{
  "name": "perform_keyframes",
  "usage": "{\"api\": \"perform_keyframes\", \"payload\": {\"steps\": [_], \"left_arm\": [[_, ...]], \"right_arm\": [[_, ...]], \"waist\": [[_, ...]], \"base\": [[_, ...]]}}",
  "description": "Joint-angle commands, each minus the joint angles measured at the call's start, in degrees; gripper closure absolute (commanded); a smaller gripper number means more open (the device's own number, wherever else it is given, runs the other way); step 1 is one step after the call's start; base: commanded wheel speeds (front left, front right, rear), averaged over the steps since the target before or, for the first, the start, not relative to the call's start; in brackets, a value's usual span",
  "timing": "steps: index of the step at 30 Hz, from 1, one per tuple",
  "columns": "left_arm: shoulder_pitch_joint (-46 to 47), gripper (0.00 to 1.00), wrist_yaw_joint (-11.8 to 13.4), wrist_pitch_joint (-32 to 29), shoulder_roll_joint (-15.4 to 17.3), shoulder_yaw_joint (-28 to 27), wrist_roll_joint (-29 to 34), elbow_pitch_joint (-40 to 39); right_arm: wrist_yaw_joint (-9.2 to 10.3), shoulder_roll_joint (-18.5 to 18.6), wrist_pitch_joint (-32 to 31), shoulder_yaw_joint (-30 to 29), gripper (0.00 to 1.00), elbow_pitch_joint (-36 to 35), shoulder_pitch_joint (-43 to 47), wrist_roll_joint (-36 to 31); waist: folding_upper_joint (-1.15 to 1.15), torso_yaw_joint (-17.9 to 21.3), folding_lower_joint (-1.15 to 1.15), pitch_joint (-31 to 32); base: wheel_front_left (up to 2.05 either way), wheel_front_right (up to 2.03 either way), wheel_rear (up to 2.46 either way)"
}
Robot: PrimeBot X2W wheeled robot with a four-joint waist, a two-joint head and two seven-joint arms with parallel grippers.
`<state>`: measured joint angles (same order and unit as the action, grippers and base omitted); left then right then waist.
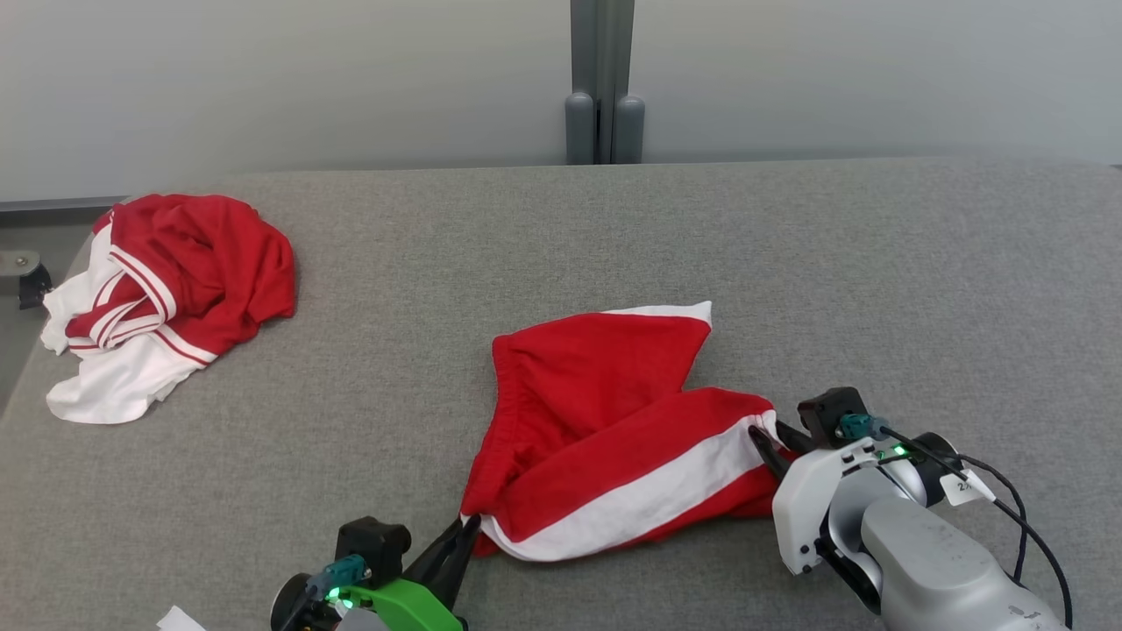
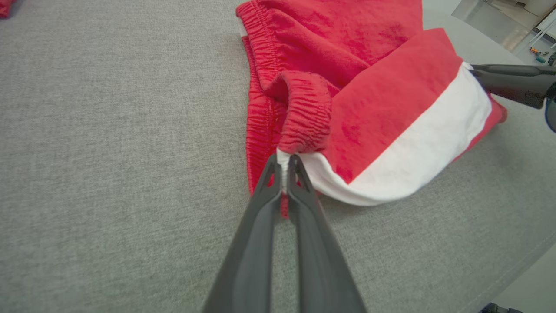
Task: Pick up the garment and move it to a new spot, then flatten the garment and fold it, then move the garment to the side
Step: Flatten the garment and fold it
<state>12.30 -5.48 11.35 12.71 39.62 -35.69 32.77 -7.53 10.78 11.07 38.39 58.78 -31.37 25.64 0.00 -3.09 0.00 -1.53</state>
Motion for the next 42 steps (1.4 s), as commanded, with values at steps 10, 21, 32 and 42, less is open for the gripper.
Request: {"api": "perform_keyframes", "payload": {"steps": [10,21,32,42], "left_arm": [[-1.30,1.00,0.10,1.11,-0.04,-2.06,-3.22,-1.40],[-1.25,1.00,-1.29,3.25,-0.65,-12.14,-14.34,-14.38],[-0.74,1.00,1.55,2.65,1.78,-18.63,-16.84,-37.83],[8.19,1.00,6.87,-9.11,6.05,-18.08,-15.85,-51.82]], "right_arm": [[0.08,-0.48,2.23,0.14,1.00,-0.76,-0.74,-0.25],[0.08,5.65,3.70,-6.23,1.00,-14.32,1.54,7.60],[0.09,14.47,-0.37,-20.60,1.00,-48.97,12.20,12.83],[0.08,9.30,-14.92,-38.47,1.00,-82.95,21.16,4.52]], "waist": [[0.00,1.17,0.00,0.75],[0.00,2.78,0.00,4.13],[0.00,6.08,0.00,8.18],[0.00,8.35,0.00,7.86]], "base": [[0.00,0.00,0.00],[0.00,0.00,0.00],[0.00,0.00,0.00],[0.00,0.00,0.00]]}}
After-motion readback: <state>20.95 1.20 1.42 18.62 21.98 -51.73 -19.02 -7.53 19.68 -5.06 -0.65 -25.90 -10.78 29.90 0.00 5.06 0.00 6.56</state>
